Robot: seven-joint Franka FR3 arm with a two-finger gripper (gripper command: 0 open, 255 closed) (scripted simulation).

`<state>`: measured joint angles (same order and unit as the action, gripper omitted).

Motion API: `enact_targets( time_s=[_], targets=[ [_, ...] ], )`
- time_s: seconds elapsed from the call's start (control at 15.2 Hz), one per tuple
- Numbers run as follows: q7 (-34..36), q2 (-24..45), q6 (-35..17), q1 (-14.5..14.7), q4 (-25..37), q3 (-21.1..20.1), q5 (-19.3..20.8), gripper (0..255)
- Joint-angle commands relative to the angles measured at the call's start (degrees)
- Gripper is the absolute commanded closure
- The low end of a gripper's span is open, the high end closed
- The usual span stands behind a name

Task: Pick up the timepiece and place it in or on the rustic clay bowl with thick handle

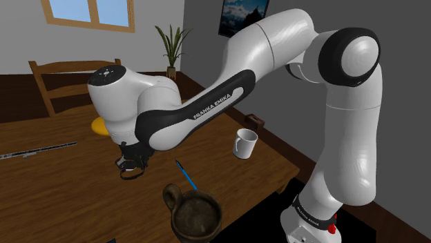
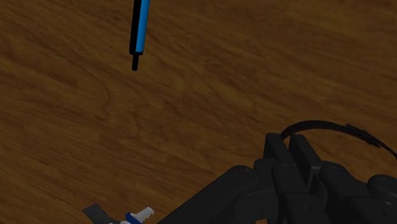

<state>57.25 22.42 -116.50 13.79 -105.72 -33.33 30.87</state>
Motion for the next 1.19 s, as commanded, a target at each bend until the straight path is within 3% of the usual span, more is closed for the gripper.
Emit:
enact_targets(
  time_s=[0.0, 1.12],
  targets=[
    [0.0, 0.0, 0.0, 0.0, 0.0, 0.0, 0.0, 255],
    [-4.4, -4.8, 7.8, -0.9, 4.6, -1.7, -4.3, 255]
  ],
)
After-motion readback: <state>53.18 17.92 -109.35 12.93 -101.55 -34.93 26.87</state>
